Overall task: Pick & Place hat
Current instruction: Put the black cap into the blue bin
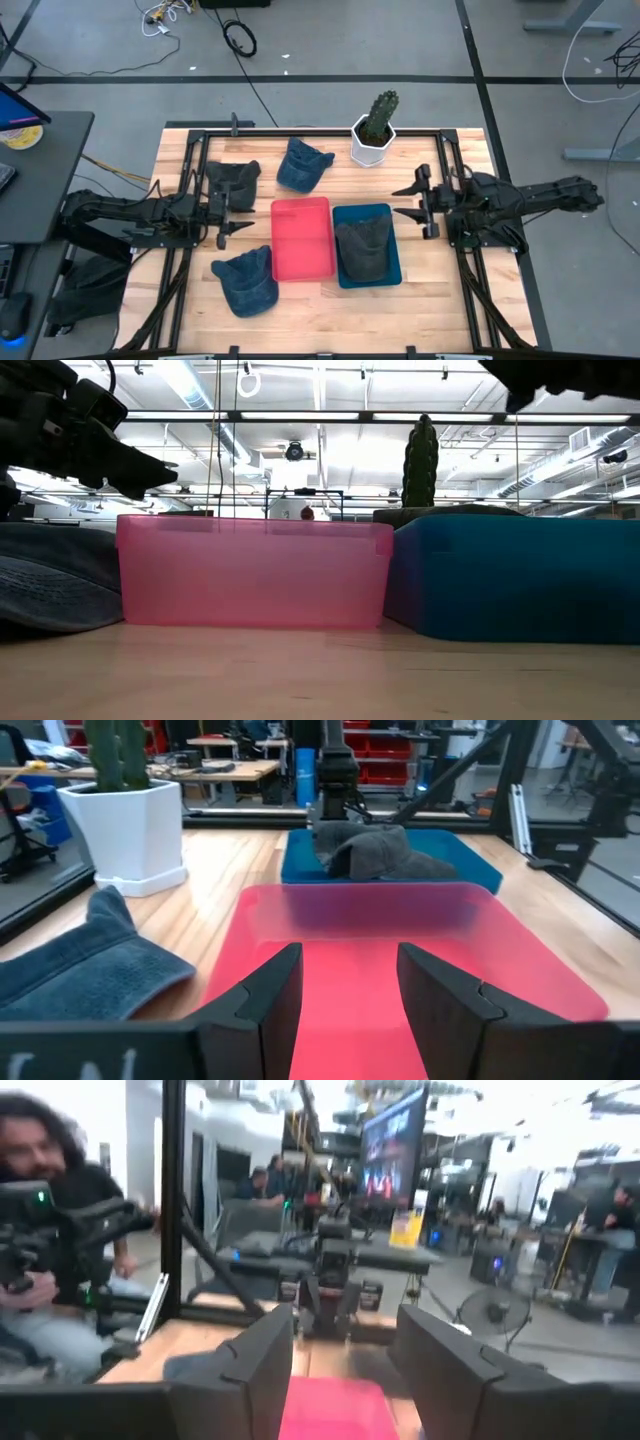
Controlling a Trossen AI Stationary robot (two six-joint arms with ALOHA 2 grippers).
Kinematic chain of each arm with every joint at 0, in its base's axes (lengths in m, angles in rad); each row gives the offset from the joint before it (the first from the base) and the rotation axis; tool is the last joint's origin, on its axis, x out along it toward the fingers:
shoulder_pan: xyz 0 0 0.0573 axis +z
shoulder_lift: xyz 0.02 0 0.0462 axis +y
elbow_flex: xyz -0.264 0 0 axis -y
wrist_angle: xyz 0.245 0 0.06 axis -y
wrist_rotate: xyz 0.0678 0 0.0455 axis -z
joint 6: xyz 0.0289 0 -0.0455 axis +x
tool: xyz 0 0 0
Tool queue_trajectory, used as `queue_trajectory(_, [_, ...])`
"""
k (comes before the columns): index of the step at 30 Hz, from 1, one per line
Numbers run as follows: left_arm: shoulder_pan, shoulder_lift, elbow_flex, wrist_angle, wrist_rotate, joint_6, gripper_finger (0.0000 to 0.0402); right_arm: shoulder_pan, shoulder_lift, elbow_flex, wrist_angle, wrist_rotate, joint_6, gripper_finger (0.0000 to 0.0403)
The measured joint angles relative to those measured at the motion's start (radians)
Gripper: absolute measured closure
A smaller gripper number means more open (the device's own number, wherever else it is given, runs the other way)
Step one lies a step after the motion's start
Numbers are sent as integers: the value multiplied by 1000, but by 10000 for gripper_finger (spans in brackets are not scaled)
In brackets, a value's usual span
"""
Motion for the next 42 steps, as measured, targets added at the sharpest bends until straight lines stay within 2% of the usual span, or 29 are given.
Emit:
queue_trajectory(10, [0,0,0,-3,-37,21,232,-6,-335,-153,-30,-35,23,218])
queue_trajectory(16, [0,0,0,23,-54,137,232,-6,-472,-203,-71,-35,16,218])
queue_trajectory(18, [0,0,0,58,-92,195,232,-6,-500,-228,-68,-35,15,218])
queue_trajectory(21, [0,0,0,87,-144,234,232,-6,-501,-262,-44,-36,14,218])
queue_trajectory(27, [0,0,0,99,-179,202,232,-6,-501,-307,16,-36,-11,218])
queue_trajectory(36, [0,0,0,93,-189,173,232,-6,-501,-305,-122,-34,-44,218])
queue_trajectory(39, [0,0,0,91,-257,145,232,-6,-501,-305,-212,-13,-86,218])
queue_trajectory(42, [0,0,0,91,-319,133,232,-6,-501,-305,-278,55,-120,218])
